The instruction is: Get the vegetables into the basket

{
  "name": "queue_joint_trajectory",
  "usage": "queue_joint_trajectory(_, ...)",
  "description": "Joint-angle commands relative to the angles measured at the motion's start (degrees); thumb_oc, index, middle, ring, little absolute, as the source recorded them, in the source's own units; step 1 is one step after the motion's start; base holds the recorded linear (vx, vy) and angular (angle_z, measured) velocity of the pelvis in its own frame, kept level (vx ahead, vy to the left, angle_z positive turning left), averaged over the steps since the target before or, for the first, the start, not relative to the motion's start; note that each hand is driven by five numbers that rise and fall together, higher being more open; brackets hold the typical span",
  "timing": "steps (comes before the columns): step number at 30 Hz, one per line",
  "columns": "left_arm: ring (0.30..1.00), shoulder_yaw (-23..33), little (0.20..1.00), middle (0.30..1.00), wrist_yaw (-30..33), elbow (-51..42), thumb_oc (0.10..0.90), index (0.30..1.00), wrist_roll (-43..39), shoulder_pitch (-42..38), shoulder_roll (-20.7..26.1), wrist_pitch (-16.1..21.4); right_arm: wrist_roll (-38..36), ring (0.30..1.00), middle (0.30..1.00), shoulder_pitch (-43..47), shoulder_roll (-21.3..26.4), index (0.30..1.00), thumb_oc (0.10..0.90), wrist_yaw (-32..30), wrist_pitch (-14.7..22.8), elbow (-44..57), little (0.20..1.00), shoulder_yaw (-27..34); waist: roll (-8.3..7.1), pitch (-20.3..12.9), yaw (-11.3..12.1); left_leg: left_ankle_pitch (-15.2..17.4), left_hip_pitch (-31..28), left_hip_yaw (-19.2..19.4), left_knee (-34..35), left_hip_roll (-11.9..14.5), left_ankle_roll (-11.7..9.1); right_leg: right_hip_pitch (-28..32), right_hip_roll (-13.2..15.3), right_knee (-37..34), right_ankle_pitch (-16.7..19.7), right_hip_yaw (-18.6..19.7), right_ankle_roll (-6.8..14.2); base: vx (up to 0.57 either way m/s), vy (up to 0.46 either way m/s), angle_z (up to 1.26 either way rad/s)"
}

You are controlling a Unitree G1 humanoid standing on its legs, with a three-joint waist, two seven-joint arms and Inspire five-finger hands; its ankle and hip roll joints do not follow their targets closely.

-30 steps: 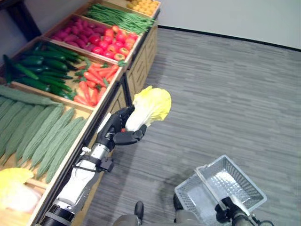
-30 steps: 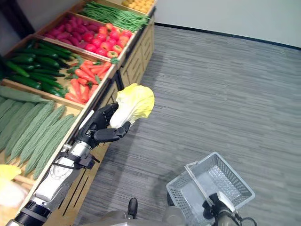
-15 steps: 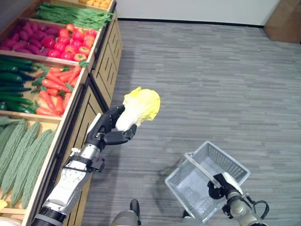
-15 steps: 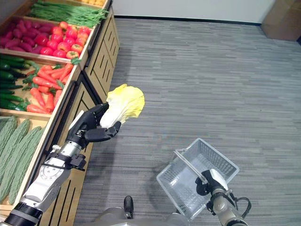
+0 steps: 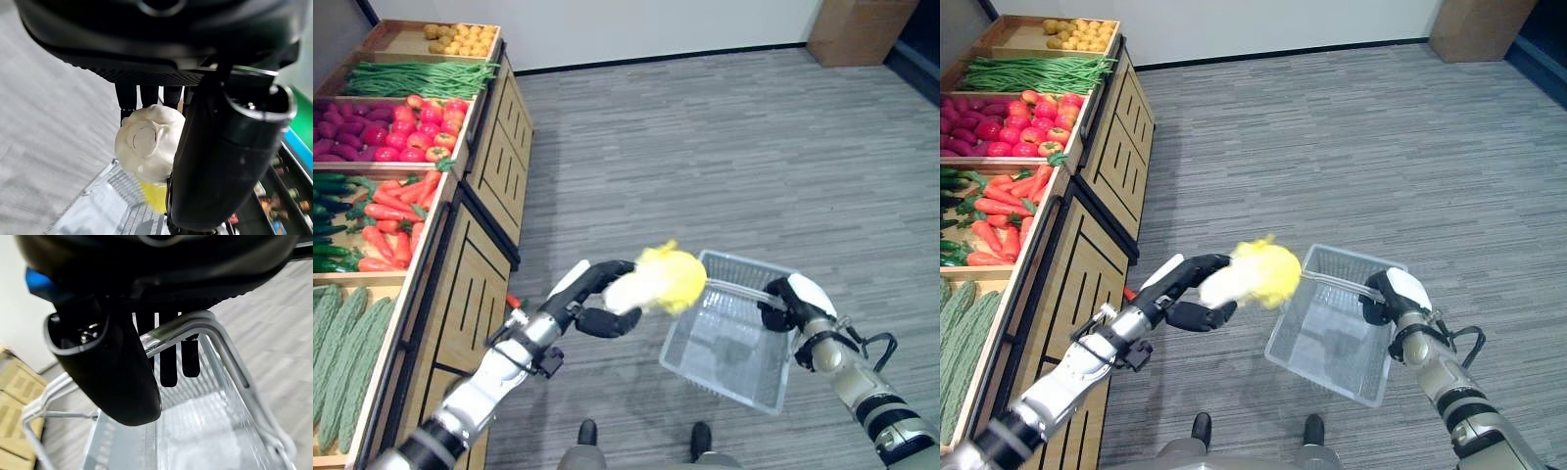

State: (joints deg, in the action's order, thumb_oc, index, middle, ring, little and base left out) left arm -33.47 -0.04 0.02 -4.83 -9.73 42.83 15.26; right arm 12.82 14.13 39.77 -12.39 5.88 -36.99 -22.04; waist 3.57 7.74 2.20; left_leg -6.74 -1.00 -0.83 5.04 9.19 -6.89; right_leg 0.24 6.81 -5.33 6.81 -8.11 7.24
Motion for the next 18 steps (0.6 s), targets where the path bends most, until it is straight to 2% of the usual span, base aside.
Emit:
queue_joint_trajectory(1,0.3,-1.9,0.3,0.3,3.58,-1.63,0.4,0.3,9.42,-8.54,2.55,9.3,-5.89,0.3,0.3,11.65,-0.75,0.3,0.4,-2.55,9.79,8.25,0.3,-1.65,-4.08,-4.06,0.36,2.79,0.48,0.26,-0.13,-2.8,0.73,-0.39,0.91,0.33,-1.97,-0.42,1.93,0.02,0.029,-0.1)
queue_joint_trajectory(4,0.3,-10.44,0.3,0.3,6.13,-0.03,0.4,0.3,23.46,-16.9,5.91,10.97,-4.11,0.3,0.3,14.65,0.15,0.3,0.4,-2.23,10.93,8.74,0.3,-5.99,-4.05,-4.55,-0.05,3.71,-0.99,1.67,-0.06,-2.83,0.86,0.02,1.01,0.33,-1.86,0.66,2.32,0.07,0.053,-0.31)
queue_joint_trajectory(5,0.3,-15.09,0.3,0.3,8.93,2.14,0.4,0.3,30.57,-21.02,5.63,11.45,-3.35,0.3,0.3,15.99,-0.24,0.3,0.4,-2.18,11.2,9.96,0.3,-7.61,-4.11,-4.94,-0.67,4.44,-1.87,2.7,-0.04,-3.01,1.08,0.24,1.38,0.33,-1.58,1.36,2.69,0.06,0.07,-0.36)
queue_joint_trajectory(8,0.3,-16.2,0.3,0.3,10.04,3.11,0.4,0.3,32.87,-22.09,4.91,11.28,-3.35,0.3,0.3,16.64,-0.49,0.3,0.4,-2.1,10.92,10.54,0.3,-8.07,-4.16,-5.14,-0.9,4.88,-2.25,3.21,-0.04,-3.24,1.25,0.22,1.62,0.33,-1.48,1.86,2.9,0.03,0.056,-0.14)
queue_joint_trajectory(13,0.3,-17.77,0.3,0.3,13.07,9.05,0.4,0.3,38.84,-22.68,1.02,9.54,-5.77,0.3,0.3,17.61,-3.43,0.3,0.4,-1.71,10.99,12.96,0.3,-8.47,-4.28,-5.71,-1.52,5.68,-2.83,4.03,-0.04,-3.65,1.53,0.23,2.09,0.33,-1.49,2.51,3.2,0.02,0.049,-0.06)
queue_joint_trajectory(18,0.3,-15.56,0.3,0.3,15.85,15.24,0.4,0.3,43.45,-20.49,-2.68,6.34,-8.28,0.3,0.3,16.52,-6.17,0.3,0.4,-0.73,11.42,17.6,0.3,-7.89,-4.54,-5.97,-1.74,5.97,-2.96,4.2,-0.04,-3.75,1.63,0.37,2.3,0.33,-1.57,2.5,3.26,0.0,0.006,0.0)
